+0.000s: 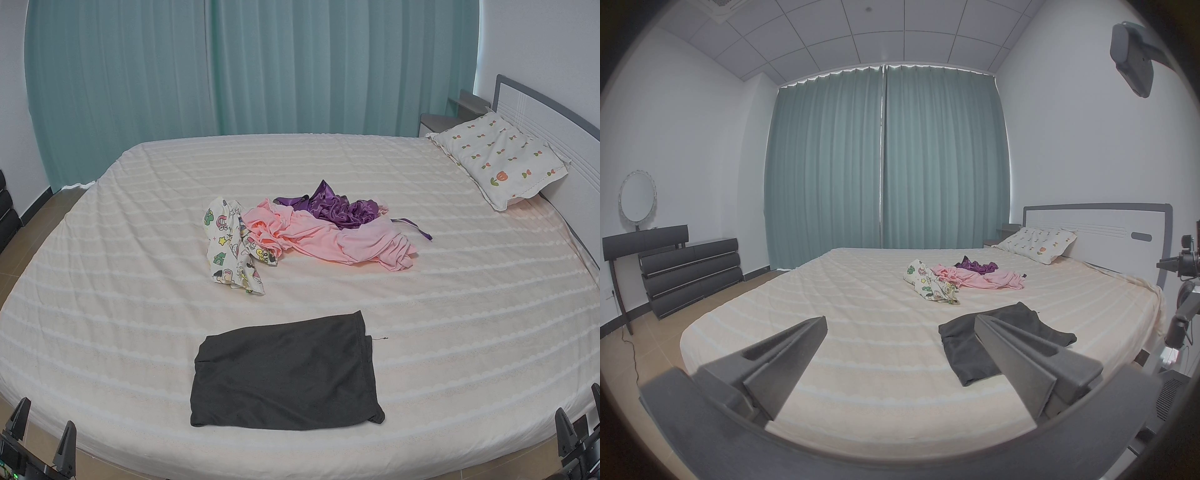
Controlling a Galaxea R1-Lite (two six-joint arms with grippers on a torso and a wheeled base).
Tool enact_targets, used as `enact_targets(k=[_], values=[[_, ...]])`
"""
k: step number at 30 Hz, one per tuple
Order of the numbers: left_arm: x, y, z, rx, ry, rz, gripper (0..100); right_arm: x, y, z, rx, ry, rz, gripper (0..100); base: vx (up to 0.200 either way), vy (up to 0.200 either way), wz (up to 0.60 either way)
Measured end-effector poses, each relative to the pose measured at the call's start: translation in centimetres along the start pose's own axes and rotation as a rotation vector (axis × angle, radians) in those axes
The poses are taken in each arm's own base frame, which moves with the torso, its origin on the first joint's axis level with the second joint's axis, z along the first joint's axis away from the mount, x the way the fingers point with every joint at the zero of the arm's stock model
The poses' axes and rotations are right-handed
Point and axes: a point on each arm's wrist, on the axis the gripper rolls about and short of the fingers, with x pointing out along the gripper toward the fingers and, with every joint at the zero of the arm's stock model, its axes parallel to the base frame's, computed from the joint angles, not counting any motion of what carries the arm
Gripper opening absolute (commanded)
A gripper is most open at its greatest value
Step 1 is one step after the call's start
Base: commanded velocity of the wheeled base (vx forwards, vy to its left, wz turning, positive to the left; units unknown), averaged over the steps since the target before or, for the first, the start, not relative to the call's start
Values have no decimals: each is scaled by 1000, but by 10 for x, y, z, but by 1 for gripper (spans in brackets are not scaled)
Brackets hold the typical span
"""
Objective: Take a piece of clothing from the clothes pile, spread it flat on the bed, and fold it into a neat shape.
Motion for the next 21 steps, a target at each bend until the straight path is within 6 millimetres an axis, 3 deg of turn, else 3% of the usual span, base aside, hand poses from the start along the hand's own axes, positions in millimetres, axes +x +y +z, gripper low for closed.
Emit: enact_targets(k=[21], values=[[0,0,0,0,1,0,100,0,0,0,3,-1,0,100,0,0,0]])
